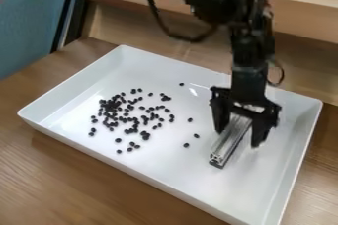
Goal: Sweep into pile
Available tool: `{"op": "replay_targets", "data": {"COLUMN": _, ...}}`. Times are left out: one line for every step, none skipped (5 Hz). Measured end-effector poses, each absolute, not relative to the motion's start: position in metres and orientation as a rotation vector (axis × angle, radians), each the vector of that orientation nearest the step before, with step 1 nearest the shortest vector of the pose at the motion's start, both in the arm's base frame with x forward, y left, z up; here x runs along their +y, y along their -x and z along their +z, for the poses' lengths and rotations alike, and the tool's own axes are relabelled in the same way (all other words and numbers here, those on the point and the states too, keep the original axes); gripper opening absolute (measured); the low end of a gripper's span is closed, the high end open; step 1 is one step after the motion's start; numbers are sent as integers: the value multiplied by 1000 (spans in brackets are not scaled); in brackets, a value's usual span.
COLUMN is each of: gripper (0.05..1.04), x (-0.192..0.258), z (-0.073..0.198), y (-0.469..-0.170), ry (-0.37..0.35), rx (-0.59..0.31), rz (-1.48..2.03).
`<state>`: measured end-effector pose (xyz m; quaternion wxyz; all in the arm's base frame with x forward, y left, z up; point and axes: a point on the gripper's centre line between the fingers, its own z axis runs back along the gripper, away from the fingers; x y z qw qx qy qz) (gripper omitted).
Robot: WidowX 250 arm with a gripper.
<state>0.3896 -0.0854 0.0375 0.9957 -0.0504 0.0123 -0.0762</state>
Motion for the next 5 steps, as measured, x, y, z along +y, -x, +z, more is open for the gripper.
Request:
{"op": "replay_targets", "data": {"gripper": 681, "x": -83, "z": 35, "y": -391, "ry": 57, "rx": 35, "rz": -137}}
{"op": "replay_targets", "data": {"gripper": 413, "x": -83, "z": 30, "y": -392, "ry": 54, "rx": 16, "rz": -138}}
{"op": "replay_targets", "data": {"gripper": 402, "x": -82, "z": 28, "y": -388, "ry": 76, "rx": 10, "rz": -146}}
{"op": "replay_targets", "data": {"gripper": 401, "x": -78, "z": 27, "y": -376, "ry": 73, "rx": 31, "rz": -167}}
{"op": "replay_targets", "data": {"gripper": 401, "x": -69, "z": 26, "y": -358, "ry": 40, "rx": 62, "rz": -203}}
